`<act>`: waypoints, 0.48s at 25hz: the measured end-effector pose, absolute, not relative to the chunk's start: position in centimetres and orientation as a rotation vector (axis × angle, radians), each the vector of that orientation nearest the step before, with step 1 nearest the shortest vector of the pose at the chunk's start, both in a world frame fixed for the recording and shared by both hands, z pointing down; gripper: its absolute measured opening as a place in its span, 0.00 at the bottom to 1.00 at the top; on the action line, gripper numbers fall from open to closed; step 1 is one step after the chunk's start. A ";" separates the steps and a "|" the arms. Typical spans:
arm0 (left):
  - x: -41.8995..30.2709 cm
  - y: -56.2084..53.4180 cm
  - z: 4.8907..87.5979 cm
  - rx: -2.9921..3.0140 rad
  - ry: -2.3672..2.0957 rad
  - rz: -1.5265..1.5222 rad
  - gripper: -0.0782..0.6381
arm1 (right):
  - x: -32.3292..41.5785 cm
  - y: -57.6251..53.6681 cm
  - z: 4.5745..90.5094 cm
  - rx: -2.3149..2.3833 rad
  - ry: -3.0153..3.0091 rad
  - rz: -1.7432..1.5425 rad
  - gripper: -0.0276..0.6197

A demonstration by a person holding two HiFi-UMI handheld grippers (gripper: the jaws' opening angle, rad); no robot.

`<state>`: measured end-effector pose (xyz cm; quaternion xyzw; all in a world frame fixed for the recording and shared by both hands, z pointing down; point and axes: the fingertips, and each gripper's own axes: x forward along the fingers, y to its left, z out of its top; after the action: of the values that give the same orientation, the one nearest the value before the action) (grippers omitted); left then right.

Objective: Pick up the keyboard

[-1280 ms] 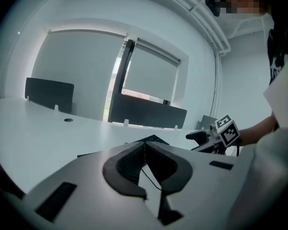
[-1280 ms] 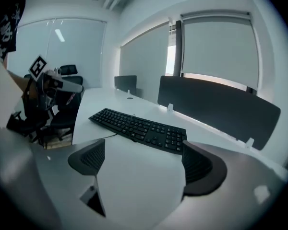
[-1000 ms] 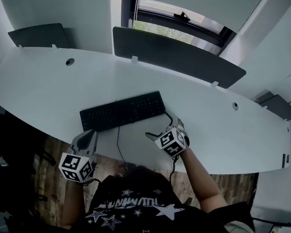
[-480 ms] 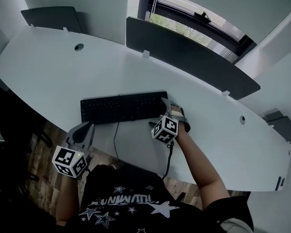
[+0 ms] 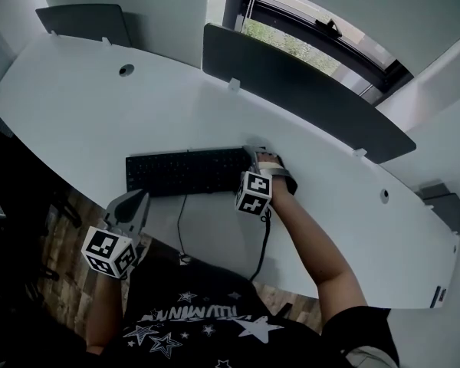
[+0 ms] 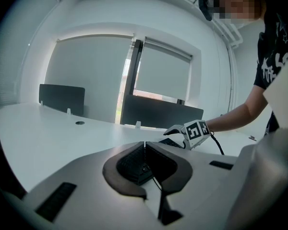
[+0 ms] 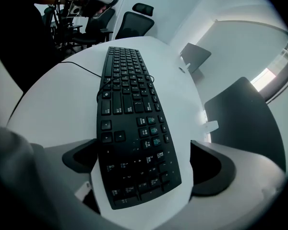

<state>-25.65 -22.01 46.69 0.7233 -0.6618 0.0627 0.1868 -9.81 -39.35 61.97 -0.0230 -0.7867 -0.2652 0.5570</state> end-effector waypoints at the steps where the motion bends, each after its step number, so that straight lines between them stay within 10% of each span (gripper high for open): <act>1: -25.7 -22.3 46.8 2.042 -1.855 0.181 0.13 | -10.1 -39.4 62.0 -0.079 -1.845 -0.624 0.93; 12: -27.0 -24.8 47.4 2.095 -1.782 0.201 0.13 | -10.8 -39.2 63.3 -0.323 -1.701 -0.459 0.93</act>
<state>-26.96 -24.84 47.44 0.7457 -0.6344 0.0717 0.1909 -10.76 -39.22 63.32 -0.1409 -0.7412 -0.2001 0.6251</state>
